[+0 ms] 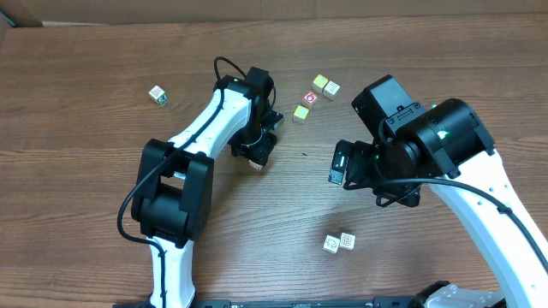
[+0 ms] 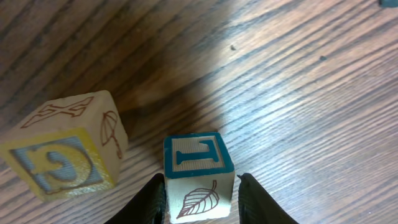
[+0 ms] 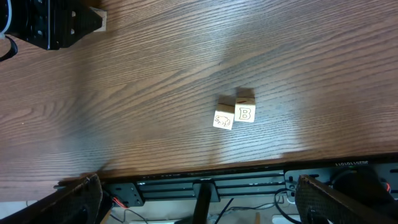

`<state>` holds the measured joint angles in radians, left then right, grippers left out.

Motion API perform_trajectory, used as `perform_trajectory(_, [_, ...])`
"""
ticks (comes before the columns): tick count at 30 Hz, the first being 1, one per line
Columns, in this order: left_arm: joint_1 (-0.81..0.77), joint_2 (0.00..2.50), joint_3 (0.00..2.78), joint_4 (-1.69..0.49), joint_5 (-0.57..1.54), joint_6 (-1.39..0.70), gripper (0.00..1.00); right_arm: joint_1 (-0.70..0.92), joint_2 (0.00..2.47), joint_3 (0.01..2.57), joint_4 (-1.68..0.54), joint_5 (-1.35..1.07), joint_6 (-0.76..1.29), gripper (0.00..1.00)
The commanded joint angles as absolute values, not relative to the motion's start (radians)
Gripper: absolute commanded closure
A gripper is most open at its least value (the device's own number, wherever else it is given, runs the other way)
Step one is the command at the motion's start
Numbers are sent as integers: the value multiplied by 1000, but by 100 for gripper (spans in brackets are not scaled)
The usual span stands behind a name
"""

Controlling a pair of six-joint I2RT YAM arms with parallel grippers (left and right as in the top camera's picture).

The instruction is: Flip 4 blocks

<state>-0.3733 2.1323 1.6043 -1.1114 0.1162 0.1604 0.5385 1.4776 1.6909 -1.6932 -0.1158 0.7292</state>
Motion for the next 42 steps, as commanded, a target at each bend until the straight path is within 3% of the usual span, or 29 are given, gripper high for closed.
perform_trajectory(1, [-394,2144,1630,-1122,135,153,69,544,1474,1686,-1690,-114,732,0])
perform_trajectory(12, [-398,2145,1628,-1124,131,153,59,544,1474,1686,-1694,-115,725,0])
perform_trajectory(42, [-397,2171,1623,-1098,130,144,65,544,1474,1686,-1693,-114,725,0])
